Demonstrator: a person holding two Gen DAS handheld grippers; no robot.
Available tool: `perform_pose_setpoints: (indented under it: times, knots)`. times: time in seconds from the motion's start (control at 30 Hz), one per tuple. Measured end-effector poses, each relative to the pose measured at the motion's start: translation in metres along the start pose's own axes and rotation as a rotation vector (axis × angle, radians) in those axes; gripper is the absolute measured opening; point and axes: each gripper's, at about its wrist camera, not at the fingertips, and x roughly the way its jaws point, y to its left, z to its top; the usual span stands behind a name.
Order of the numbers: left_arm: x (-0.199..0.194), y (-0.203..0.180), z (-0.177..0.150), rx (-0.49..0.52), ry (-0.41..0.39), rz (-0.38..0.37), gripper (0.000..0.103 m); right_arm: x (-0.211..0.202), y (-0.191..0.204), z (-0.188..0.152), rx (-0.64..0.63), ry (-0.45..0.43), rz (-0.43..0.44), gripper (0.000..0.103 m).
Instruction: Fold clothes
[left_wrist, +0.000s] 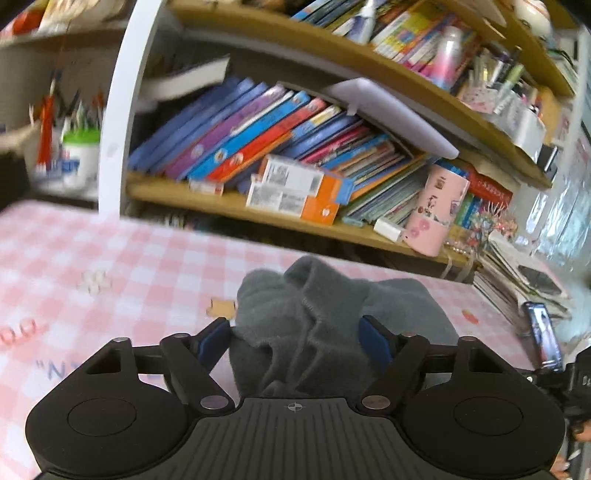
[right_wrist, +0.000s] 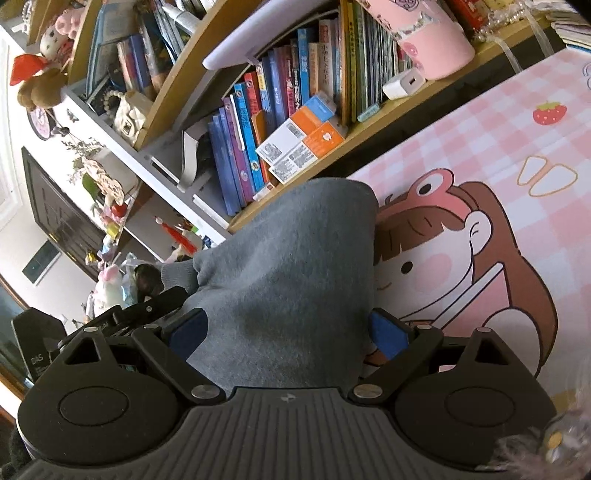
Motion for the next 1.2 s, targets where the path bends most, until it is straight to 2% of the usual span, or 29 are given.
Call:
perform_pose_setpoints:
  times: [0.03, 0.07, 0.13, 0.23, 0.27, 0.43, 0.5, 0.6, 0.67, 0.73, 0.8, 0.9, 0.93, 0.97, 1.0, 1.03, 1.07, 1.1, 1.2]
  knots:
    - [0.0, 0.002, 0.0, -0.008, 0.009, -0.01, 0.067, 0.0, 0.0, 0.0, -0.002, 0.002, -0.002, 0.094]
    - [0.001, 0.004, -0.001, -0.018, 0.018, -0.024, 0.055, 0.001, 0.0, -0.001, -0.003, 0.005, -0.003, 0.094]
    - [0.001, 0.01, 0.0, -0.063, 0.034, -0.074, 0.039, 0.0, 0.001, -0.002, -0.008, 0.006, -0.005, 0.094]
    - [-0.006, 0.023, 0.0, -0.179, -0.013, -0.147, 0.023, 0.0, 0.001, -0.003, -0.018, 0.006, -0.017, 0.094]
    - [-0.008, 0.027, 0.0, -0.224, -0.036, -0.177, 0.02, 0.0, 0.002, -0.004, -0.022, 0.004, -0.022, 0.094]
    - [-0.031, 0.026, 0.0, -0.298, -0.175, -0.293, 0.018, -0.002, -0.002, -0.003, 0.005, -0.015, -0.004, 0.094]
    - [-0.03, 0.029, -0.002, -0.295, -0.175, -0.269, 0.018, -0.002, -0.003, -0.002, 0.011, -0.016, -0.002, 0.094]
    - [-0.008, 0.05, -0.018, -0.367, -0.087, -0.181, 0.019, -0.001, -0.001, -0.003, -0.006, -0.008, -0.01, 0.094]
    - [0.006, 0.064, -0.03, -0.422, -0.038, -0.142, 0.021, 0.001, 0.0, -0.004, -0.019, -0.003, -0.017, 0.094]
    - [0.009, 0.071, -0.038, -0.452, -0.057, -0.168, 0.022, 0.002, 0.001, -0.005, -0.03, 0.001, -0.022, 0.094]
    - [0.009, 0.069, -0.036, -0.435, -0.057, -0.174, 0.023, 0.003, 0.002, -0.005, -0.039, 0.003, -0.025, 0.094]
    - [0.003, 0.062, -0.032, -0.373, -0.068, -0.163, 0.03, 0.003, 0.002, -0.005, -0.044, 0.005, -0.026, 0.094]
    - [0.0, 0.06, -0.032, -0.358, -0.078, -0.155, 0.036, 0.003, 0.002, -0.005, -0.043, 0.005, -0.025, 0.094]
    - [-0.004, 0.059, -0.032, -0.352, -0.085, -0.142, 0.051, 0.003, 0.002, -0.006, -0.042, 0.004, -0.024, 0.094]
    - [-0.007, 0.059, -0.032, -0.348, -0.09, -0.128, 0.057, 0.003, 0.002, -0.006, -0.041, 0.004, -0.024, 0.094]
    - [-0.011, 0.06, -0.035, -0.346, -0.088, -0.117, 0.071, 0.003, 0.002, -0.006, -0.041, 0.004, -0.024, 0.094]
    - [-0.012, 0.06, -0.034, -0.346, -0.078, -0.111, 0.076, 0.003, 0.002, -0.006, -0.04, 0.005, -0.023, 0.094]
    - [-0.013, 0.059, -0.034, -0.346, -0.069, -0.108, 0.076, 0.004, 0.002, -0.006, -0.04, 0.006, -0.023, 0.094]
    - [-0.015, 0.058, -0.033, -0.334, -0.059, -0.152, 0.083, 0.003, 0.002, -0.005, -0.041, 0.009, -0.023, 0.094]
